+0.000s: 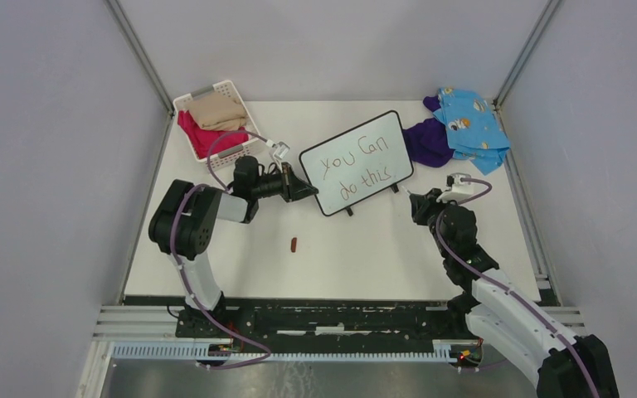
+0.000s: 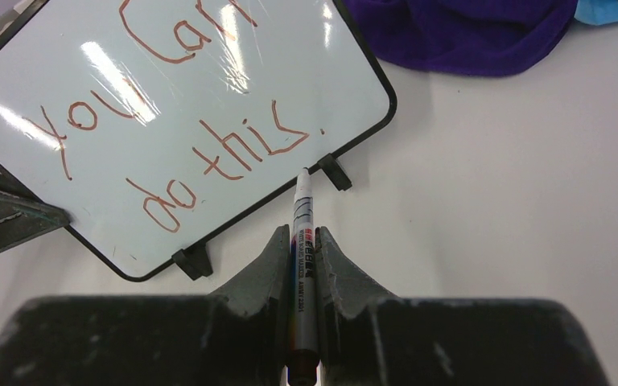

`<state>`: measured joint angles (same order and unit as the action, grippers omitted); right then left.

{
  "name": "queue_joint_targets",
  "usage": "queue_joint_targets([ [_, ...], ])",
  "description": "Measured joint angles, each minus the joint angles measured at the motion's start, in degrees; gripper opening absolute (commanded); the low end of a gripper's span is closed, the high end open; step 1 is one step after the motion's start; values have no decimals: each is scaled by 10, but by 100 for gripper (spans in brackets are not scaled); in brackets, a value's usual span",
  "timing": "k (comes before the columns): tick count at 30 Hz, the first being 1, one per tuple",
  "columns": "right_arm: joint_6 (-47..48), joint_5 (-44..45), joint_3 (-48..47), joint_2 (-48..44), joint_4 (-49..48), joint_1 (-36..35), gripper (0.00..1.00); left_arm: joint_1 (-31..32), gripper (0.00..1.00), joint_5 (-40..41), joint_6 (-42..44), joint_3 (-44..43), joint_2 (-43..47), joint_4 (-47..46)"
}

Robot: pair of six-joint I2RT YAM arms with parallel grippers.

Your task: Write a sentence on the whiteboard

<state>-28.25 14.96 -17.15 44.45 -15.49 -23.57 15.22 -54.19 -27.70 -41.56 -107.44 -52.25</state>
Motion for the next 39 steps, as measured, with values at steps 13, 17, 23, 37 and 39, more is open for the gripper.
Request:
queue_joint_targets([
  [13, 6, -14, 3, -65, 37, 0, 0, 21, 7, 37, 87, -33, 51, 157],
  [17, 6, -23, 3, -76, 41, 0, 0, 23, 7, 49, 110, -35, 71, 213],
  [23, 5, -31, 4, -91, 40, 0, 0, 26, 9, 80, 140, -35, 112, 299],
  [37, 4, -46, 19, -113, 41, 0, 0, 28, 52, 150, 155, -38, 195, 424],
  [39, 5, -47, 19, -117, 42, 0, 0, 28, 69, 170, 160, -38, 227, 442],
])
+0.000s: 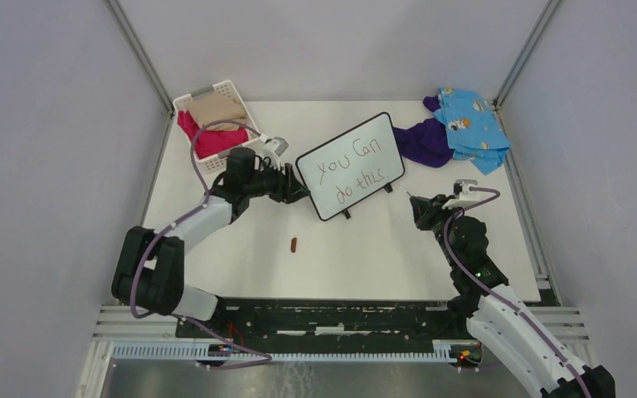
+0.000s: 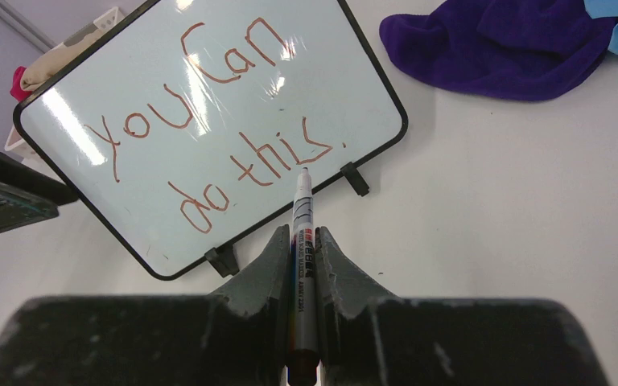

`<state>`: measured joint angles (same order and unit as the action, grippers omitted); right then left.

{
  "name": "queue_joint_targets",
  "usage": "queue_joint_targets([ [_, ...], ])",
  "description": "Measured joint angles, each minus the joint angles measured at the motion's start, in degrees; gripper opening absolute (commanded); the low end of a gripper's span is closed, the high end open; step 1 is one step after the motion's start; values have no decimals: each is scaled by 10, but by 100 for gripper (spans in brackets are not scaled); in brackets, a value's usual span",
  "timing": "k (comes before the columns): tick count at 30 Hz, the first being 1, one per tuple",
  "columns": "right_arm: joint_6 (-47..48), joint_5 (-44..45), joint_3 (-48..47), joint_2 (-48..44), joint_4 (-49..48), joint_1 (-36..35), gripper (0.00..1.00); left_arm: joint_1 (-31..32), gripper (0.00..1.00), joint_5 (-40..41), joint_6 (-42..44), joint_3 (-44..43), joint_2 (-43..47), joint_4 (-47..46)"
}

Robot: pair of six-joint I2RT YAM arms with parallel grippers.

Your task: Write a sentence on the whiteboard

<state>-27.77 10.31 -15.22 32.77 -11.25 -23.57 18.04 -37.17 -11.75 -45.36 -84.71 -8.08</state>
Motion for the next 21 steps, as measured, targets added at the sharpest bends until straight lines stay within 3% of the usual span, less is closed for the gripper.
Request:
queue_joint_targets([
  [2, 1, 0, 0, -5, 2, 0, 0, -1, 98, 32, 3, 0, 39, 21],
  [3, 2, 0, 0, -8, 3, 0, 0, -1, 99, 52, 7, 0, 60, 32],
  [11, 22, -15, -4, -19, 22, -10, 0, -1, 100, 398, -34, 11, 309, 186],
  [14, 34, -24, -17, -15, 35, -16, 0, -1, 100, 534, -86, 35, 414, 219],
  [18, 53, -28, -52, -7, 54, -18, 0, -1, 100, 670, -183, 38, 461, 276],
  [21, 64, -28, -73, -1, 62, -19, 0, 4, 100, 690, -218, 54, 465, 301],
])
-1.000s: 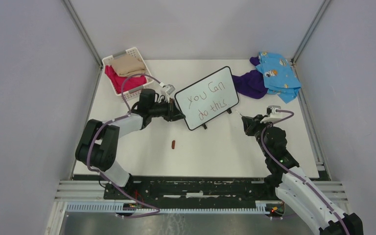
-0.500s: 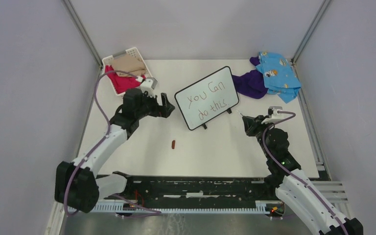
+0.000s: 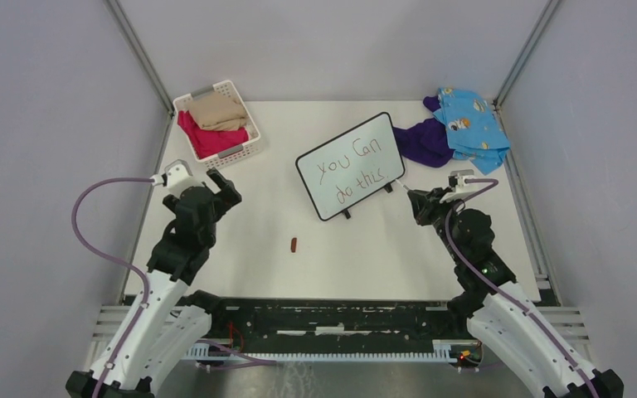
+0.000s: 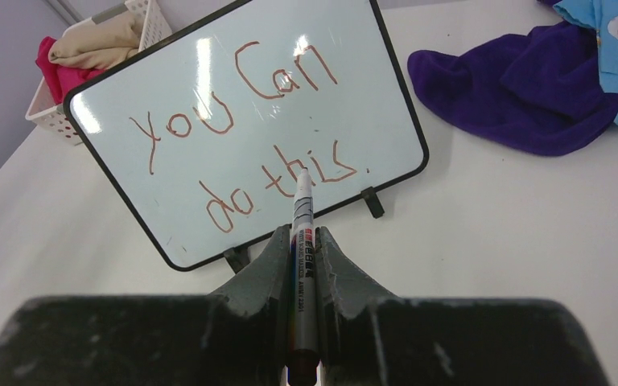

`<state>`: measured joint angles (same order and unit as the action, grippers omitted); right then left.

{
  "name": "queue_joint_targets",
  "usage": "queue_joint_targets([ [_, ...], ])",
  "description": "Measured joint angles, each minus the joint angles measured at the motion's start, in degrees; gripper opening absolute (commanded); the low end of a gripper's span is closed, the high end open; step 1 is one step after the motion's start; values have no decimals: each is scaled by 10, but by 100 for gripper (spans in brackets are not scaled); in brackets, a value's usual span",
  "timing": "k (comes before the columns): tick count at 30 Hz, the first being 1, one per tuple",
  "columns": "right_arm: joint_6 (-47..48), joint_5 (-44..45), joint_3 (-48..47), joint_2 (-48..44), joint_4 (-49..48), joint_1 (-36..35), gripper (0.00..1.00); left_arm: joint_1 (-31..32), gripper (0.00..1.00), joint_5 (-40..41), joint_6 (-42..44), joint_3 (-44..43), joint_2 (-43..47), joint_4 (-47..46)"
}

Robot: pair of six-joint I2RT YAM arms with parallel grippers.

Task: Write a sentence on the whiteboard
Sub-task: Close the whiteboard marker at the center of the board.

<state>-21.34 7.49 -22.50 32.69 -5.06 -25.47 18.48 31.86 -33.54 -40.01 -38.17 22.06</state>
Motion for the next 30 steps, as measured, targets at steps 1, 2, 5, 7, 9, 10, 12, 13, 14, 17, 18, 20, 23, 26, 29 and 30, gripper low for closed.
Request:
queue_joint_targets([
  [1, 2, 0, -3, 0, 0, 0, 0, 1, 100, -2, -1, 4, 0, 11],
  [2, 5, 0, -3, 0, 0, 0, 0, 3, 100, -5, -1, 5, 0, 23],
  [5, 9, -2, -1, 0, 4, 0, 0, 13, 100, -9, 10, 5, 3, 43],
  [7, 11, -2, 7, -2, 3, 0, 0, 23, 99, -18, 27, 8, 14, 45],
  [9, 11, -3, 24, -9, 1, 0, 0, 38, 100, -43, 46, 17, 30, 43],
  [10, 11, -4, 36, -13, 0, 0, 0, 45, 100, -58, 52, 21, 35, 45],
  [12, 10, -6, 56, -20, 4, 0, 0, 54, 100, -97, 60, 23, 31, 47],
  [13, 8, -6, 66, -25, 7, 0, 0, 56, 100, -115, 61, 21, 18, 47],
  [14, 7, -7, 73, -29, 12, 0, 0, 56, 99, -131, 61, 18, 1, 50],
  [17, 6, -6, 80, -37, 31, -3, 0, 64, 98, -176, 57, 6, -83, 61],
  [18, 6, -6, 80, -37, 33, -6, 0, 72, 98, -184, 51, 6, -111, 64],
  [20, 7, -4, 80, -38, 37, -12, 0, 103, 95, -189, 38, 7, -149, 78],
  [23, 11, 2, 80, -42, 41, -17, 0, 167, 87, -185, 27, 7, -174, 83],
  [26, 13, 6, 80, -51, 45, -18, 0, 220, 77, -173, 21, -4, -227, 90],
  [29, 17, 12, 81, -60, 45, -18, 0, 238, 68, -158, 20, -26, -301, 101],
  [30, 18, 15, 81, -62, 45, -18, 0, 243, 66, -154, 20, -33, -322, 107],
])
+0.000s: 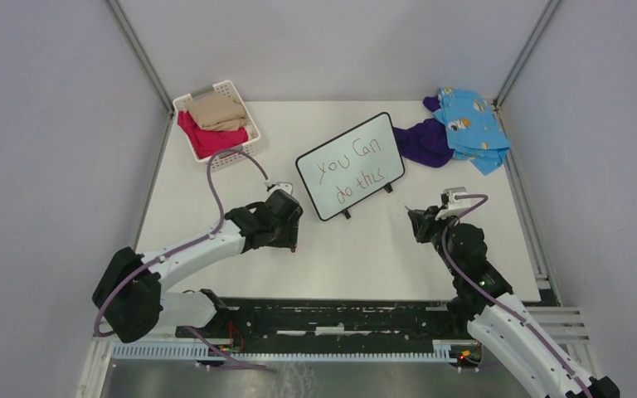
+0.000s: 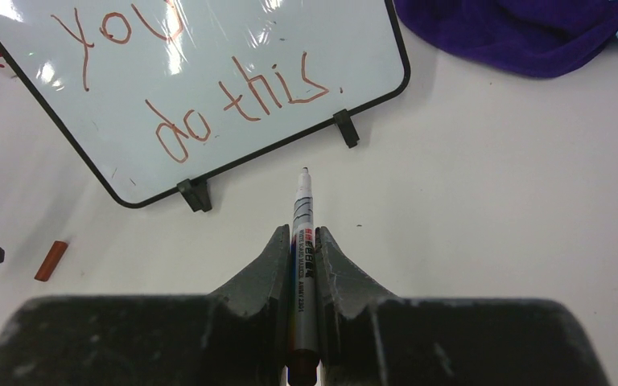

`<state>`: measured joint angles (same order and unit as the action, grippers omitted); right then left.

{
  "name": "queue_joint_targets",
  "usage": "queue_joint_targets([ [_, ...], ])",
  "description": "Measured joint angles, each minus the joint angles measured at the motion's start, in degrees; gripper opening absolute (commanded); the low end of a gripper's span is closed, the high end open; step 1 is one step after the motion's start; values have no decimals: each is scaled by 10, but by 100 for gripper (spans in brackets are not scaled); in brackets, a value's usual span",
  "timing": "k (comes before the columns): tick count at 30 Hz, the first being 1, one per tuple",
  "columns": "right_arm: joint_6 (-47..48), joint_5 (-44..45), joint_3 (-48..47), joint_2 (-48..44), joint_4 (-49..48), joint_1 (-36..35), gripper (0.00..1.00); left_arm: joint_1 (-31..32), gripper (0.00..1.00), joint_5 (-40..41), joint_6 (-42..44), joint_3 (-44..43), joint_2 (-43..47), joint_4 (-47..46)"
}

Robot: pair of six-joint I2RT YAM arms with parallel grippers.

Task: Write a sentence on the whiteboard
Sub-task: Close the whiteboard marker at the center of the board.

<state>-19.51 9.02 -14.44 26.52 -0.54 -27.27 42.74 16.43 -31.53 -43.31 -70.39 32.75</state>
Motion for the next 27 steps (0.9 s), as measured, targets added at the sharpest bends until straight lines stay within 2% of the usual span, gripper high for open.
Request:
queue_joint_targets([
  [3, 3, 5, 0, 2, 0, 0, 0, 9, 59, 1, 1, -16, -35, 10],
  [19, 10, 7, 0, 9, 0, 0, 0, 16, 49, -13, 12, -35, -125, -31],
  [27, 14, 7, -1, 8, 4, -1, 0, 17, 40, -17, 13, -35, -169, -63],
])
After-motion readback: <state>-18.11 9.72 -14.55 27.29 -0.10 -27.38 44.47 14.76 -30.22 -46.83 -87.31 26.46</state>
